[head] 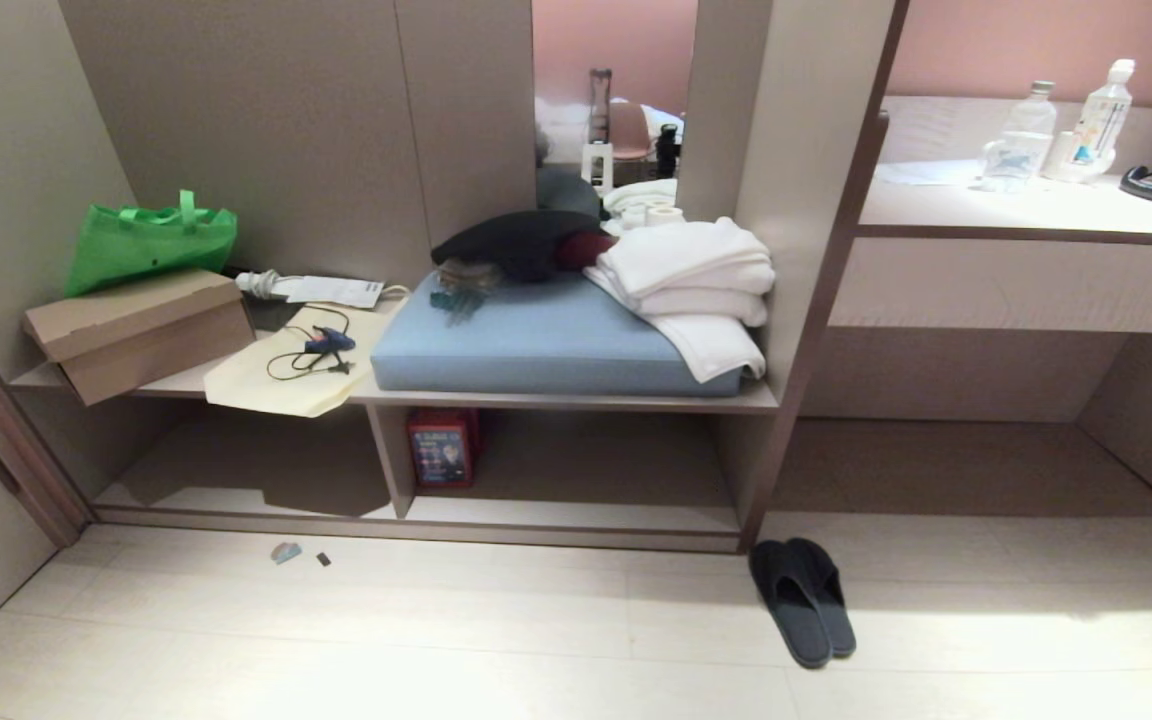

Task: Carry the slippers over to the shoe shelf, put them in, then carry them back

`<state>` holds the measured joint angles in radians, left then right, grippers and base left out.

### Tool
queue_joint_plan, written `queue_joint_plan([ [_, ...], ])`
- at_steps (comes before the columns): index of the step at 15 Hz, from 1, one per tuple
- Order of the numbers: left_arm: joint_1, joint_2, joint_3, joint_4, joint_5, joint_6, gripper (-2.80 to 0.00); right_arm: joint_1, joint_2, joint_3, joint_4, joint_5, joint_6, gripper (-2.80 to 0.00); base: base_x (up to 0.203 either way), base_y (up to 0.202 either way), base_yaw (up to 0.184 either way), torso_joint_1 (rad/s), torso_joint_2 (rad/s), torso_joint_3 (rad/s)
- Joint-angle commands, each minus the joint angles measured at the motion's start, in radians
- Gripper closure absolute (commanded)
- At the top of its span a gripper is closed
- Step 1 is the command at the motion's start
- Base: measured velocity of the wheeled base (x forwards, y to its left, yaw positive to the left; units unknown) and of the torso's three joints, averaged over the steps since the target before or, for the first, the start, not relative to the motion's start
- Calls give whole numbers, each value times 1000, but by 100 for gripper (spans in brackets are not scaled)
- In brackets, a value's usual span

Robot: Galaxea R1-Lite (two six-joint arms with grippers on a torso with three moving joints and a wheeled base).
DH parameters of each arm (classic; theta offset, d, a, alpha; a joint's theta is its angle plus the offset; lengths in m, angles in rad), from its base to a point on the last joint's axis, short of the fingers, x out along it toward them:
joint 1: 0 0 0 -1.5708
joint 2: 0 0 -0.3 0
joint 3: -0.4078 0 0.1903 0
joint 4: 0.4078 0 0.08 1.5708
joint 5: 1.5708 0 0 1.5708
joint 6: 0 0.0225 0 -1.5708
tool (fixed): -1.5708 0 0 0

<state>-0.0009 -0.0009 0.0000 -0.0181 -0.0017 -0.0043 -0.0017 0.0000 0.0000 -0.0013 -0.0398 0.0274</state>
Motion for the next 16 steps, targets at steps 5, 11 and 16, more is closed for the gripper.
queue_joint_plan([
  [5, -1, -1, 8, 0, 0, -2, 0, 0, 2, 0, 0, 0, 2, 0, 0, 0, 0, 0, 0, 0],
  [11, -1, -1, 8, 0, 0, 0, 0, 0, 2, 0, 0, 0, 2, 0, 0, 0, 0, 0, 0, 0],
  [16, -1, -1, 8, 0, 0, 0, 0, 0, 2, 0, 0, 0, 2, 0, -172, 0, 2, 4, 2, 2],
])
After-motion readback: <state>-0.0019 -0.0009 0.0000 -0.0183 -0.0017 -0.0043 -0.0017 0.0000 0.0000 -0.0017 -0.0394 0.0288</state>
